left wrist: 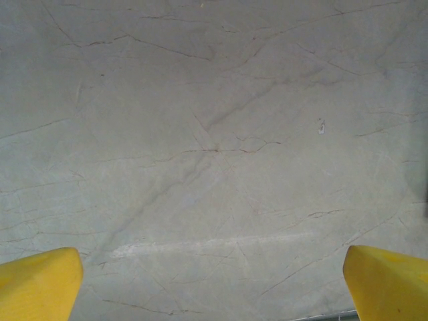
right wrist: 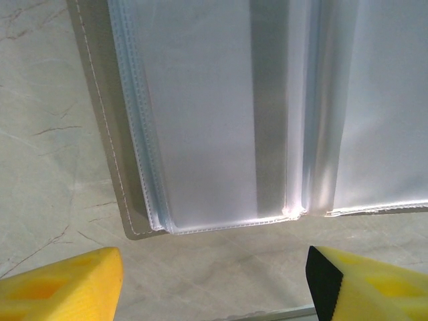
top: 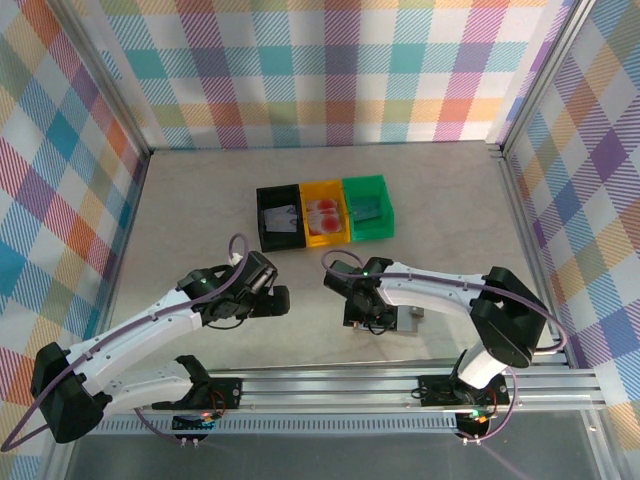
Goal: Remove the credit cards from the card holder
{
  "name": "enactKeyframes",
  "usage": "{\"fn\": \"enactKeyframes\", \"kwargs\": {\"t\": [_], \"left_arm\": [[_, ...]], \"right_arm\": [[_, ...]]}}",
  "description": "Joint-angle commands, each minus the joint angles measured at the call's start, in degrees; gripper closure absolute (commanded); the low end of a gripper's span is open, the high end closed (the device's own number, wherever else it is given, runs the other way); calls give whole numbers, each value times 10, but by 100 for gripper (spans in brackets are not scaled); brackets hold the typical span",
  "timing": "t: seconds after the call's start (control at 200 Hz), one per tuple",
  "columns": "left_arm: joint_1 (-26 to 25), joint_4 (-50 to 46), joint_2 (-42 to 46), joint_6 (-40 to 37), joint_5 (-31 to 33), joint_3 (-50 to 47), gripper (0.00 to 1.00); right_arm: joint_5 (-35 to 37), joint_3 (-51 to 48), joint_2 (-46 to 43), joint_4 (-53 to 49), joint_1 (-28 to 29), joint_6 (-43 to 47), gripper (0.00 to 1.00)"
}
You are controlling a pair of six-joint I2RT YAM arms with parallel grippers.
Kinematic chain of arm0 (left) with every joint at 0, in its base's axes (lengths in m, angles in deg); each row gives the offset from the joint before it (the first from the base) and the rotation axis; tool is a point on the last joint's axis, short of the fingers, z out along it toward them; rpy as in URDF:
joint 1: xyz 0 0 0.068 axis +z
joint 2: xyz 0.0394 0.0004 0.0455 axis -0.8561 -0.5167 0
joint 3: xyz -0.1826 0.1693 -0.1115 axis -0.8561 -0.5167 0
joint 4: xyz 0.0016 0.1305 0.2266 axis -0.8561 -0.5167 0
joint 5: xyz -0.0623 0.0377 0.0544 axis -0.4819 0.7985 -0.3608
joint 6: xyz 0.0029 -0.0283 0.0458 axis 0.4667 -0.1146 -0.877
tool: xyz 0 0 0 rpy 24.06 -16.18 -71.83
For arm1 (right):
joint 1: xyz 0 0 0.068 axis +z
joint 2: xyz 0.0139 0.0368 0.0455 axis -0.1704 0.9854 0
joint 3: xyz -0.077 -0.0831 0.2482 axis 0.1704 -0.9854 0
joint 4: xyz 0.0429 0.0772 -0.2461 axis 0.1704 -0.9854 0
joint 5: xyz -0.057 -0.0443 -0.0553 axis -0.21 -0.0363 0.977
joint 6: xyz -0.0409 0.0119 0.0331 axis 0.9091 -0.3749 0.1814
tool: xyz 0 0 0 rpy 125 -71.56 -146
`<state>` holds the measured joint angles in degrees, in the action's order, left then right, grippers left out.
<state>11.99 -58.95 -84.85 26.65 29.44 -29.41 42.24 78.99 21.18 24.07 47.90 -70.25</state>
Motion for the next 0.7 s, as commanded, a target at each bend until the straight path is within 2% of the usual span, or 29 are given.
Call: {"fn": "enactKeyframes", "kwargs": {"t": [0.0,0.695], "left_arm": [[-10,15,5,11,6,-9,0],[-44,40,-32,29,18,-12,0]], "right_arm": [[1,12,6,-14,-4,29,28],[-25,-1,30,30,-53,98,35]]}}
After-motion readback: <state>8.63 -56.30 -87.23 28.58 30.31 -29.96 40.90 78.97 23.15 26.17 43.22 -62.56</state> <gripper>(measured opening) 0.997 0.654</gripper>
